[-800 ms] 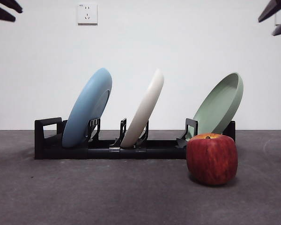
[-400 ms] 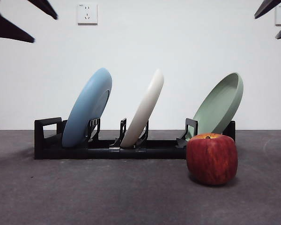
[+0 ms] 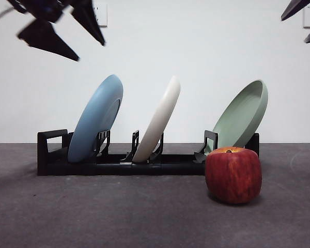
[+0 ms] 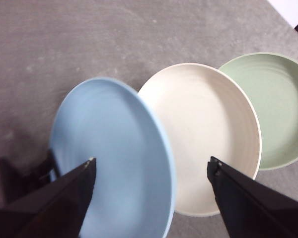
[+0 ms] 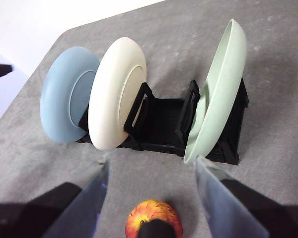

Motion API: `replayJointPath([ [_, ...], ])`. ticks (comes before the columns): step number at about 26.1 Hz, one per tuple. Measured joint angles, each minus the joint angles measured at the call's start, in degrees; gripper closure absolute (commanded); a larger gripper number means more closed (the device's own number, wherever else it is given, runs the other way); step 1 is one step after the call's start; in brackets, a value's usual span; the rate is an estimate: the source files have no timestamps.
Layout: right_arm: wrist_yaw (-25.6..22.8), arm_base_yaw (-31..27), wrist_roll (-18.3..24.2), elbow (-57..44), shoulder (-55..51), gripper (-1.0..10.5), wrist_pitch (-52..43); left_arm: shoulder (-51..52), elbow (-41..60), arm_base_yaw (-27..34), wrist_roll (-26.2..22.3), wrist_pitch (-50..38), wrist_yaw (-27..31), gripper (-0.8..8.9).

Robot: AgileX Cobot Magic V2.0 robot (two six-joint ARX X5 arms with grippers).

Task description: Take the blue plate from the plate rack,put the plate on the table,take the apple from the table,put the apple in the plate

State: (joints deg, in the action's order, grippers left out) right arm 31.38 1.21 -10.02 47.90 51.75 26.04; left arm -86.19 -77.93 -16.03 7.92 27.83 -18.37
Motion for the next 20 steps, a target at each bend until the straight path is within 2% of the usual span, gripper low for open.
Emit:
replayJointPath([
  [12, -0.02, 0.0, 0.0, 0.0, 0.04, 6.6, 0.02, -10.82, -3.28, -2.32, -0.42, 0.0, 0.28, 4.54],
  [14, -0.02, 0.0, 0.0, 0.0, 0.04, 6.6, 0.02, -11.43, -3.28, -2.43, -0.44, -0.02, 0.42, 5.57],
  [17, -0.02, 0.0, 0.0, 0.0, 0.04, 6.6, 0.02, -11.54, -3.28, -2.54, -0.7, -0.15, 0.35, 7.83],
  [18, -0.02, 0.0, 0.0, 0.0, 0.04, 6.6, 0.02, -11.54, -3.28, -2.54, -0.87, -0.44, 0.11, 8.29],
  [20, -0.04, 0.0, 0.0, 0.0, 0.04, 6.6, 0.02, -11.39, -3.3, -2.8, -0.9, -0.68, -0.5, 8.22],
])
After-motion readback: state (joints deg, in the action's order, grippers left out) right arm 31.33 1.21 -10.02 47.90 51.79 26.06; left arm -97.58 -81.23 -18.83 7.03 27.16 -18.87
